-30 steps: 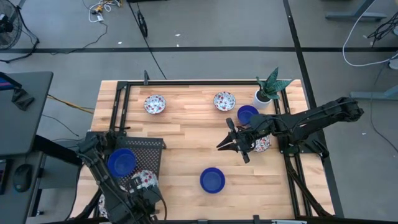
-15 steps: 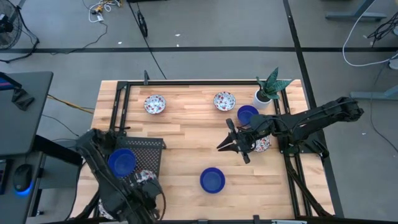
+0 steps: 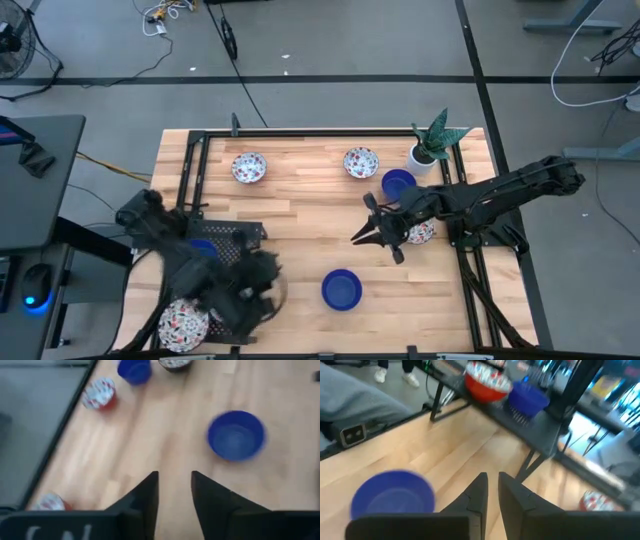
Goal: Pick & Place Mini bowls
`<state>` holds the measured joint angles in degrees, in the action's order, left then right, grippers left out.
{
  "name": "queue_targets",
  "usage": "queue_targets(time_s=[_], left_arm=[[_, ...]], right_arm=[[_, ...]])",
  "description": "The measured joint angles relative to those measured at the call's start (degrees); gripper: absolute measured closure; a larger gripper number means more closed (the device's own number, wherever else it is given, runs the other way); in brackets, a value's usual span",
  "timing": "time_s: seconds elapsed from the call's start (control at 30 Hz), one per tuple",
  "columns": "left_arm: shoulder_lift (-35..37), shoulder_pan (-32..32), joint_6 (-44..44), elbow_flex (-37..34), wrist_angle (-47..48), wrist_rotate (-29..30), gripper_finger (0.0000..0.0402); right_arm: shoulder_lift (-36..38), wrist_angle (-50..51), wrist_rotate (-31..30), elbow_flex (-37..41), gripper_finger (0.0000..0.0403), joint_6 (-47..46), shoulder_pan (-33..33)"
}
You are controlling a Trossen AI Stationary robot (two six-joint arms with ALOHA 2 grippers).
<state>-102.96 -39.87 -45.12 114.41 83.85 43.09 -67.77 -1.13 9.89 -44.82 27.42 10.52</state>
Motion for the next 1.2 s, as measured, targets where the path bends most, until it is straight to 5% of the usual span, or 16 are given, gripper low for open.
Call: queue_targets(time_s=[0.1,0.23,0.37,0.53,0.73,1.03,1.2], left_arm=[[-0.01,7.02,13.94,-5.83,-12.46,-6.24,0.0317],[0.02,17.5,31.39,-17.53,-33.28,-23.71,0.0349],[0.02,27.07,38.59,-29.5,-50.03,-38.23,0.0362],[0.07,34.37,42.13,-41.8,-69.66,-42.98,0.0364],[0.11,36.06,49.09,-52.54,-94.42,-54.14,0.0329],[-0.43,30.72,59.72,-54.79,-98.45,-57.23,0.019],[-0.39,25.83,61.25,-54.79,-93.22,-60.32,0.0164]], right_arm=[[0.0,4.55,-0.08,0.0,0.0357,-2.76,0.48],[0.13,12.86,-3.84,0.0,0.0359,-7.67,2.5],[1.36,24.49,-12.07,0.0,0.037,-15.5,5.72],[3.27,35.66,-19.92,0.0,0.0397,-28.5,10.32],[3.63,39.36,-25.71,0.0,0.0392,-43.32,16.93],[3.64,39.65,-35.37,0.0,0.0399,-58.8,25.58],[3.63,38.83,-40.52,0.0,0.0393,-62.99,27.34]])
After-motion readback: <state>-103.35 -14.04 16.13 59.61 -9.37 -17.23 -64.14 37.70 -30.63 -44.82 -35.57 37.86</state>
